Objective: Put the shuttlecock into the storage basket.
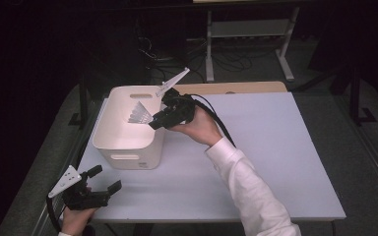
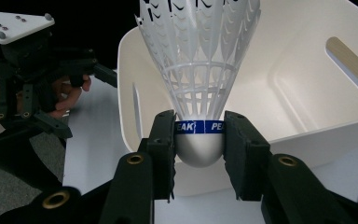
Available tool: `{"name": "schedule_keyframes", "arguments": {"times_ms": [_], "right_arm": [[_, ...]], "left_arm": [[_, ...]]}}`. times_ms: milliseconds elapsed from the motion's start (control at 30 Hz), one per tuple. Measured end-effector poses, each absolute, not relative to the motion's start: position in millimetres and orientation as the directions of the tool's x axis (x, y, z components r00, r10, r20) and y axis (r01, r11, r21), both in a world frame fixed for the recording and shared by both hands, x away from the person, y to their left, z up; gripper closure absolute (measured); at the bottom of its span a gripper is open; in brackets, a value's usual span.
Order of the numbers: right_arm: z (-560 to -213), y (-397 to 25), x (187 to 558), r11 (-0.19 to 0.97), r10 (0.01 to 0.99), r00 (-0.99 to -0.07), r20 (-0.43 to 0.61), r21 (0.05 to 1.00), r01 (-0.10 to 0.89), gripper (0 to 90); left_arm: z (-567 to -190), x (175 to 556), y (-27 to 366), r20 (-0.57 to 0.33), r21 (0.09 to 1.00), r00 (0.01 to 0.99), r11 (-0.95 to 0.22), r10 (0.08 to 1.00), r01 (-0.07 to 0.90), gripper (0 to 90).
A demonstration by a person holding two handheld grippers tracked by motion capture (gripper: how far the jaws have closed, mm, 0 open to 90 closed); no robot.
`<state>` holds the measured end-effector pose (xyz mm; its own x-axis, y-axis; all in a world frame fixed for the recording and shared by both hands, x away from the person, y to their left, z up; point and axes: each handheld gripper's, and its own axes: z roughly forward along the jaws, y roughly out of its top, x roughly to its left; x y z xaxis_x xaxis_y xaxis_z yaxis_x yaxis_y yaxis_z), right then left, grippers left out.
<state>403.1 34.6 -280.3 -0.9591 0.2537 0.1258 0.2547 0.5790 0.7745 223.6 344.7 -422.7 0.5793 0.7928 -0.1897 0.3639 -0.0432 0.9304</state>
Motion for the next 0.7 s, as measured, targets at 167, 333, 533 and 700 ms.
{"name": "schedule_keyframes", "arguments": {"times_ms": [167,333,533,700], "right_arm": [[-280,41,403,0.587,0.241,-0.963,0.123,0.771,0.246,63.7],[-280,50,402,0.599,0.226,-0.967,0.114,0.767,0.23,63.7],[-281,58,403,0.604,0.219,-0.968,0.124,0.762,0.234,63.7],[-284,64,405,0.609,0.205,-0.972,0.118,0.762,0.221,63.7]], "left_arm": [[-423,224,344,-0.19,0.931,0.581,-0.043,0.791,0.363,0.0],[-423,224,344,-0.192,0.931,0.581,-0.042,0.791,0.363,0.0],[-423,224,344,-0.194,0.93,0.58,-0.039,0.791,0.365,0.0],[-423,224,345,-0.192,0.931,0.582,-0.042,0.791,0.364,0.0]]}}
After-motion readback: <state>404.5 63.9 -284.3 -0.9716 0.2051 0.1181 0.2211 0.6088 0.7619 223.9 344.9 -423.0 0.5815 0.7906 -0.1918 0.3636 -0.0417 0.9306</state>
